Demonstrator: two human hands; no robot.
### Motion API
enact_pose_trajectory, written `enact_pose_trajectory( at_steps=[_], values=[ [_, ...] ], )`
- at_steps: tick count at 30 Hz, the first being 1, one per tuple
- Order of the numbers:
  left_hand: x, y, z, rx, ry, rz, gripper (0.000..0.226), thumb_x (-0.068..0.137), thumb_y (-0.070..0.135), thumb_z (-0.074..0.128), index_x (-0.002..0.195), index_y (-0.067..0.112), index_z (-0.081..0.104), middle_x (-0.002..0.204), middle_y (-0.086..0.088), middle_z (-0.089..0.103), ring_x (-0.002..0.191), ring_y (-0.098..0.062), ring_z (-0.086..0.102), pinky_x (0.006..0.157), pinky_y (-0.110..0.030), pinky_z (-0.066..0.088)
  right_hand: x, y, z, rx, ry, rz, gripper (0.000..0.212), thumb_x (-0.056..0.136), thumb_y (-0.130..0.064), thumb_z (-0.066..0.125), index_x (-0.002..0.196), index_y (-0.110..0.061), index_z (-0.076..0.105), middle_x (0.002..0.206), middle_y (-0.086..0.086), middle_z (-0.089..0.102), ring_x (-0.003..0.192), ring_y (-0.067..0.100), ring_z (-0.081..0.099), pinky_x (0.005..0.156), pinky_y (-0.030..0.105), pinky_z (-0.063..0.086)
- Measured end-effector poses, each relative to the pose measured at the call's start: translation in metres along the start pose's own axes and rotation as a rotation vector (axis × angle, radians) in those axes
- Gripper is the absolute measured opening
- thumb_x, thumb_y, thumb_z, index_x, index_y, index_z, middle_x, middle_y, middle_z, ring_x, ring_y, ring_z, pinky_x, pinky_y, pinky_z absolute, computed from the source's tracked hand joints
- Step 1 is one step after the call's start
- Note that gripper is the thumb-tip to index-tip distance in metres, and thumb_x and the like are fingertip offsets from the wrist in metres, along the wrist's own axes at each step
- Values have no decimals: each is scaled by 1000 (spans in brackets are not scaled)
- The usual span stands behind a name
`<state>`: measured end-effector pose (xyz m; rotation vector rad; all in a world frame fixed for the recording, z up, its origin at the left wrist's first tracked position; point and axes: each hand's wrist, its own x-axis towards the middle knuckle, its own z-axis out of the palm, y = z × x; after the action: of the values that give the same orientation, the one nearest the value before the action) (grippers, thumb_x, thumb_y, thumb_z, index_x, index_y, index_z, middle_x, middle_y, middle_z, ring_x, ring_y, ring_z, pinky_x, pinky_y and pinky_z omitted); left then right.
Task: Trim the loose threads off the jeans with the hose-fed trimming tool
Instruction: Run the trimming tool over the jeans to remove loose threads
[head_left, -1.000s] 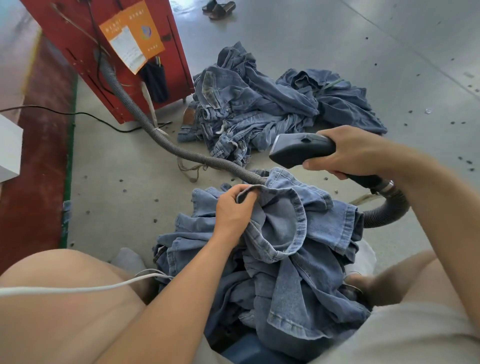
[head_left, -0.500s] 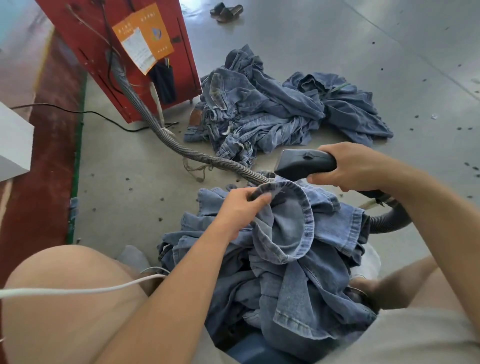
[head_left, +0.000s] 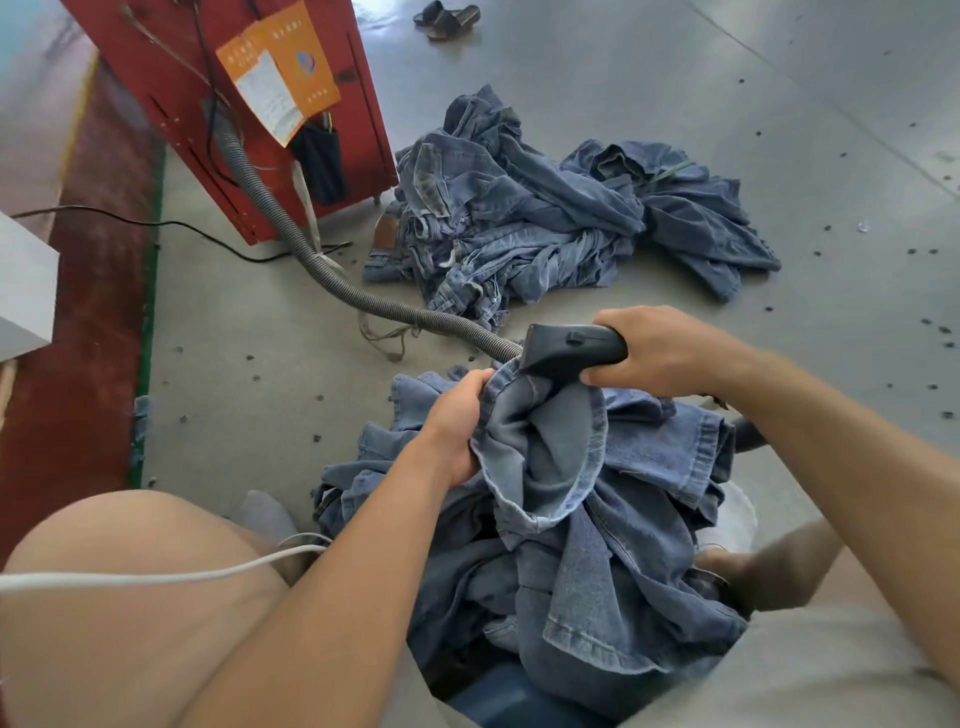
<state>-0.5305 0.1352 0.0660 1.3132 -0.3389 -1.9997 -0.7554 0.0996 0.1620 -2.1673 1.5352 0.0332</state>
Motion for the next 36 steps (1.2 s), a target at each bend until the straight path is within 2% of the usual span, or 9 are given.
enact_pose_trajectory(
  at_steps=[2,7,10,15,19,24,27,31,36],
  values=[
    [0,2,1,32,41,26,30,102,27,50,105,4,70,118,-23,66,110,-36,65,105,-44,50,0,1,-2,46,68,-9,24,86,-44,78,92,-31,58,83,-12,62,77,11,58,65,31,42],
    [6,0,2,18,90,83,47,106,29,51,131,-8,63,131,-25,66,125,-37,63,109,-47,51,-7,8,-19,82,59,-8,22,84,-41,79,90,-34,60,80,-12,64,68,4,58,61,27,40],
    [8,2,1,20,75,71,38,105,30,53,115,-4,65,119,-24,65,113,-35,65,111,-46,49,-10,3,-13,10,-43,-12,21,84,-39,78,88,-31,59,80,-9,64,72,9,60,64,32,45],
    [5,-4,6,55,47,29,39,105,28,49,84,7,75,88,-12,73,80,-23,71,76,-33,59,1,-9,3,1,-10,-24,21,87,-41,76,92,-31,58,84,-11,63,77,8,58,62,28,41],
    [-2,8,5,54,57,67,29,103,27,50,107,5,68,110,-20,65,98,-32,64,96,-45,53,4,-5,-1,72,115,22,25,87,-43,77,99,-29,61,87,-10,64,79,11,60,67,34,46],
    [-3,11,4,-17,79,76,31,104,26,47,111,2,65,114,-25,62,105,-37,57,98,-49,45,-5,1,-15,87,-14,33,21,84,-38,79,91,-32,61,80,-10,65,67,5,59,61,30,42],
    [-8,8,8,-67,30,31,38,108,30,39,115,3,64,106,-20,64,92,-32,60,89,-41,46,-4,-8,-2,-12,-111,-15,19,84,-36,77,88,-31,59,80,-9,64,73,11,60,61,30,41],
    [-13,10,5,-37,-5,7,47,106,34,42,132,1,63,130,-23,63,113,-35,57,117,-46,38,4,-13,9,35,78,-15,23,88,-43,76,96,-29,59,84,-12,62,78,15,59,64,32,41],
    [-22,21,8,270,115,97,62,99,62,46,126,9,62,122,-15,69,102,-26,68,92,-42,55,3,7,-3,173,237,64,27,87,-49,76,99,-32,59,85,-9,64,77,10,59,66,35,45]
  ],
)
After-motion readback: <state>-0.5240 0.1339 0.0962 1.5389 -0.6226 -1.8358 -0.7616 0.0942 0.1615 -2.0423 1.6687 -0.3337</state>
